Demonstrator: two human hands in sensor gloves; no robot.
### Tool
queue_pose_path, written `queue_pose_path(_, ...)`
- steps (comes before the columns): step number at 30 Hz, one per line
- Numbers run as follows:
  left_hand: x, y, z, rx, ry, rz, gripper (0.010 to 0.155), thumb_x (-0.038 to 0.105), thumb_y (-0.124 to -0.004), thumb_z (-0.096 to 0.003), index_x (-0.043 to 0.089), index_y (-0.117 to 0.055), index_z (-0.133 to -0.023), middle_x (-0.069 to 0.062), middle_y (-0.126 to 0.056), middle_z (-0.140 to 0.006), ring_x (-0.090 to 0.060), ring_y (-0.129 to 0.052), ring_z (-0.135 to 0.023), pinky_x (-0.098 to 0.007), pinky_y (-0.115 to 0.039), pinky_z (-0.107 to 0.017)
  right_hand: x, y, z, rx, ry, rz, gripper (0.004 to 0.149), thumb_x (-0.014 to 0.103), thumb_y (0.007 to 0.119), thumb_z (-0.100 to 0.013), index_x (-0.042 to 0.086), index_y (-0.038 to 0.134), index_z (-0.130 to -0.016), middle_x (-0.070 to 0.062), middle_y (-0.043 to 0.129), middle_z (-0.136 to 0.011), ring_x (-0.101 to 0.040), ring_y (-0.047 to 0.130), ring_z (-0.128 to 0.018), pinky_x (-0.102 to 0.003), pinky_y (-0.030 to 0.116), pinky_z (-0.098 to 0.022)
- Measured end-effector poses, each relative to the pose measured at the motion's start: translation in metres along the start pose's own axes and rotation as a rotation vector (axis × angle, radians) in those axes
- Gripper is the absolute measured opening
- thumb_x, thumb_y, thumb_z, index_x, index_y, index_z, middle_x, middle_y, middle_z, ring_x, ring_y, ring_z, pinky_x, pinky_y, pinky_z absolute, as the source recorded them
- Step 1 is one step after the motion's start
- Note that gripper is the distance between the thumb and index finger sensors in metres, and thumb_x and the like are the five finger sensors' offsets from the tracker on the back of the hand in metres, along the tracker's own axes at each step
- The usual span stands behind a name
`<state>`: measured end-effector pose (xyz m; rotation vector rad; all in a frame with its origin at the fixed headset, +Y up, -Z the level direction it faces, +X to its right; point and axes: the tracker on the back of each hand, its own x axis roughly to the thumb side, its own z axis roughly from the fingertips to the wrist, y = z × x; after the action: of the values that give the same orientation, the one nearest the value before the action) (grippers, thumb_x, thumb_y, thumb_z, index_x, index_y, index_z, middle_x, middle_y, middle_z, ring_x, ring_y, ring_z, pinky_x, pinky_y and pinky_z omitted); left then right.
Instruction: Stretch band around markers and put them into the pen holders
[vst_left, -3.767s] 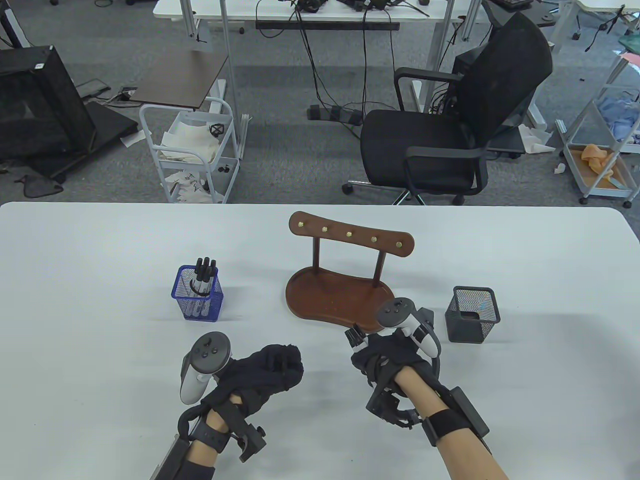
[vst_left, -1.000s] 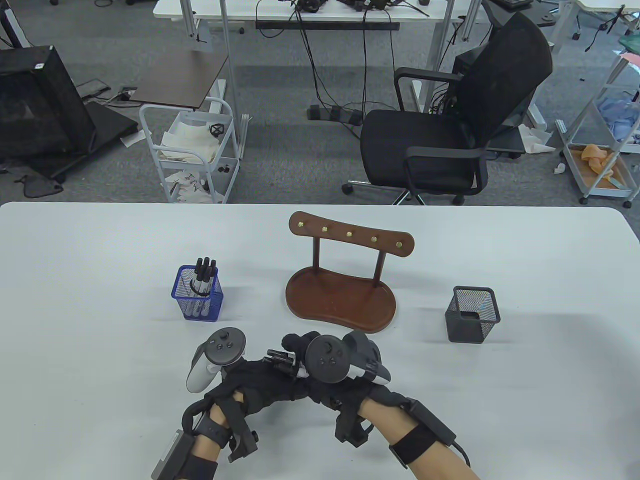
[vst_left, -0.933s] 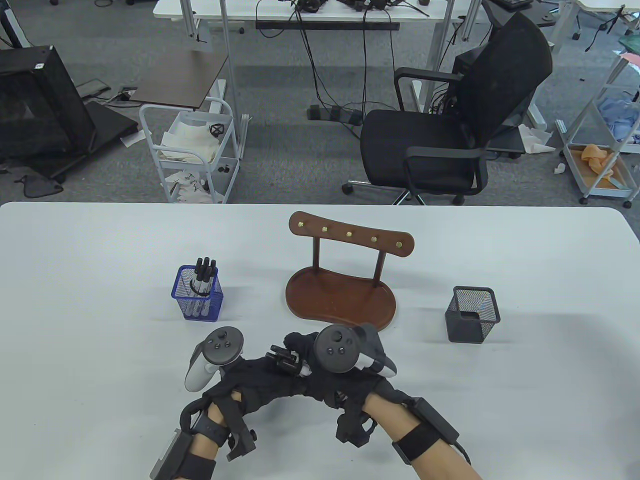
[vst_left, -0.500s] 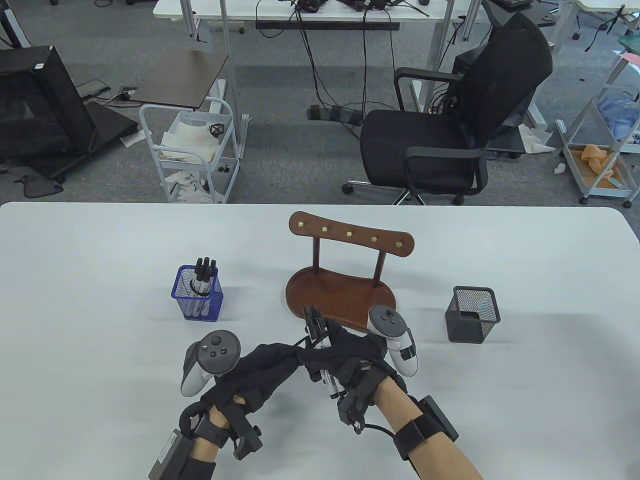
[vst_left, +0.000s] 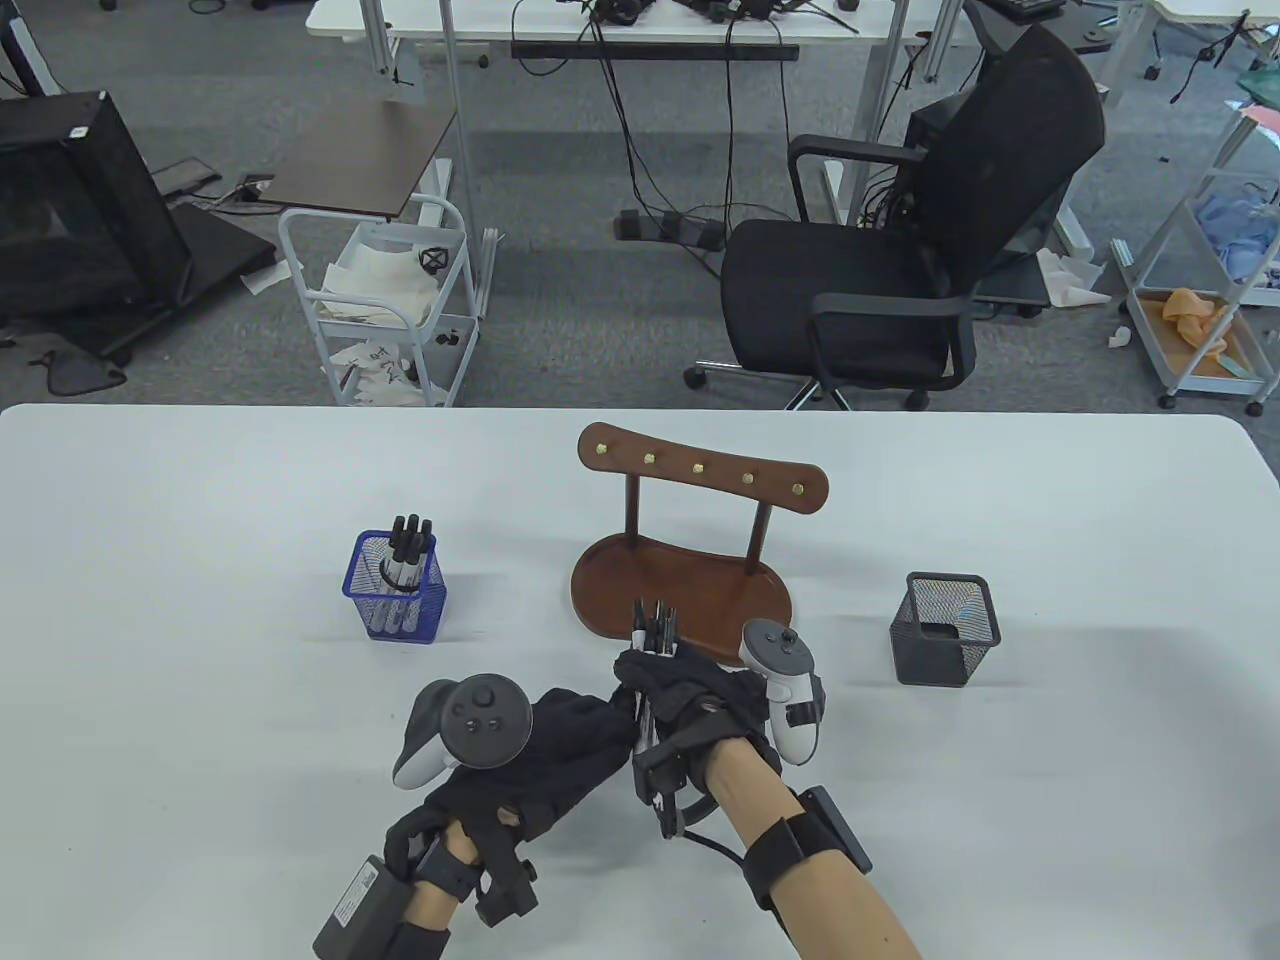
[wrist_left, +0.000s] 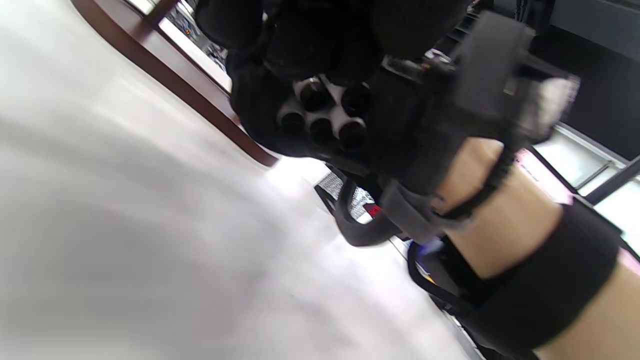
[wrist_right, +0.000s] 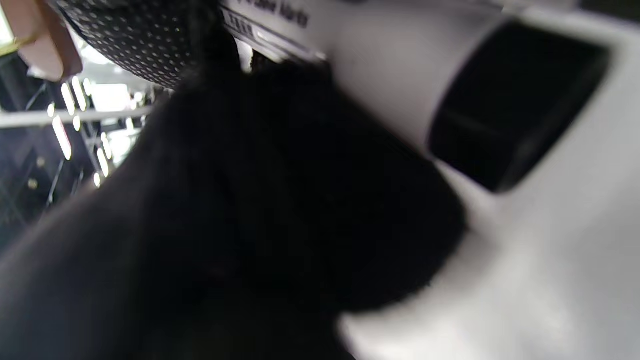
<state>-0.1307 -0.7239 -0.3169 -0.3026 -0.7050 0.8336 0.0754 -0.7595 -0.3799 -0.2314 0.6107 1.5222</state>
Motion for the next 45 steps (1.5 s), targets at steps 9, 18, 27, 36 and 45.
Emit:
queue_pose_path(9, -0.002, 0.005, 0.0, 0.012, -0.006, 0.061, 0.045, 0.039, -0.064, -0.0629, 0.014, -0.076, -0.099, -0.01, -0.089, -0.094, -0.037, -0.069, -0.099, -0.068, -0.044, -0.078, 0.005, -0.008, 0.006, -0.023, -0.03, 0.019, 0.043, 0.035, 0.088, -0.054, 0.025, 0.064, -0.089, 0.004, 0.082, -0.083, -0.014, 0.104, -0.056, -0.042, 0.094, -0.052)
queue_pose_path(18, -0.021, 0.017, 0.007, 0.099, 0.056, 0.227, 0.047, 0.038, -0.063, -0.0635, 0.01, -0.077, -0.099, -0.013, -0.092, -0.093, -0.04, -0.075, -0.094, -0.068, -0.052, -0.074, 0.017, -0.002, 0.033, 0.028, -0.27, 0.323, 0.042, 0.035, 0.092, -0.05, 0.029, 0.07, -0.086, 0.005, 0.087, -0.085, -0.017, 0.106, -0.063, -0.042, 0.094, -0.053)
queue_pose_path(27, -0.025, 0.016, 0.009, 0.191, 0.039, 0.417, 0.047, 0.037, -0.066, -0.0628, 0.01, -0.077, -0.1, -0.015, -0.09, -0.097, -0.042, -0.073, -0.096, -0.066, -0.058, -0.072, 0.015, -0.001, 0.044, 0.008, -0.319, 0.341, 0.043, 0.037, 0.09, -0.051, 0.028, 0.069, -0.087, 0.005, 0.086, -0.085, -0.016, 0.106, -0.064, -0.041, 0.094, -0.054)
queue_pose_path(36, -0.024, 0.024, 0.016, 0.265, 0.081, 0.232, 0.054, 0.043, -0.071, -0.0615, 0.015, -0.063, -0.107, -0.018, -0.069, -0.113, -0.043, -0.065, -0.1, -0.067, -0.054, -0.073, 0.008, -0.014, 0.045, -0.033, -0.33, 0.36, 0.043, 0.035, 0.092, -0.05, 0.028, 0.07, -0.086, 0.004, 0.087, -0.084, -0.017, 0.106, -0.063, -0.042, 0.094, -0.054)
queue_pose_path(45, -0.025, 0.019, 0.018, 0.286, 0.198, -0.004, 0.063, 0.047, -0.069, -0.0609, 0.012, -0.055, -0.111, -0.023, -0.065, -0.113, -0.046, -0.062, -0.101, -0.068, -0.052, -0.073, 0.014, -0.037, 0.058, -0.108, -0.364, 0.413, 0.045, 0.036, 0.094, -0.048, 0.028, 0.071, -0.085, 0.005, 0.088, -0.083, -0.017, 0.107, -0.062, -0.042, 0.094, -0.053)
